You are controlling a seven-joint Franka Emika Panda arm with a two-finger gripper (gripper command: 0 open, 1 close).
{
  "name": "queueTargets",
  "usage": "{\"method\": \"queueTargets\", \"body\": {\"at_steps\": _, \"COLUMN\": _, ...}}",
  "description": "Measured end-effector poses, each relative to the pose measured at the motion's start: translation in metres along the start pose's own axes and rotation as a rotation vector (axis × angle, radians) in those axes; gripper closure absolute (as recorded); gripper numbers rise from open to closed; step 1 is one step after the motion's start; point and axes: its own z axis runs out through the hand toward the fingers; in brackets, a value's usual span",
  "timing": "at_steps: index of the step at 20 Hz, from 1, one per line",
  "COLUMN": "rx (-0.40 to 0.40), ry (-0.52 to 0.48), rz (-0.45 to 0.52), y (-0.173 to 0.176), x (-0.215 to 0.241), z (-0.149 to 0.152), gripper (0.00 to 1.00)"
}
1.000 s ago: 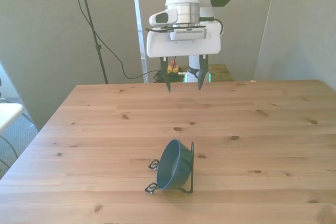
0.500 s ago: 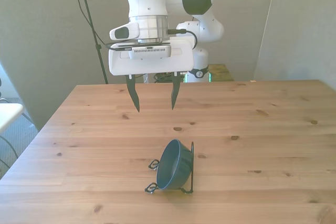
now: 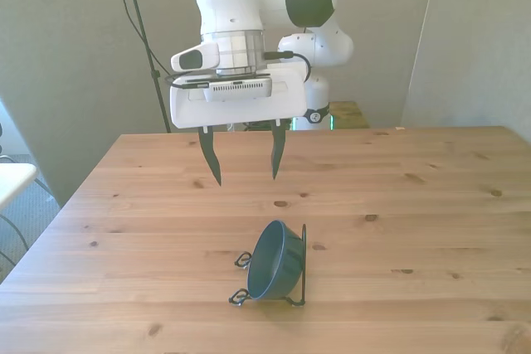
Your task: Unload the bowl
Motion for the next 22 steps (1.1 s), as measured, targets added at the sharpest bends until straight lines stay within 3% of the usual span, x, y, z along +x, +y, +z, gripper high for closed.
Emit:
{"method": "queueTargets", "body": {"at_steps": 11, "rx": 0.135, "ry": -0.127, "rz": -0.219, "y": 0.012, "x": 0.026, "z": 0.032, "gripper": 0.0}}
{"method": "queueTargets", "body": {"at_steps": 22, "rx": 0.211, "ry": -0.217, "rz": -0.408, "y": -0.016, "x": 0.042, "z": 0.067, "gripper": 0.0}}
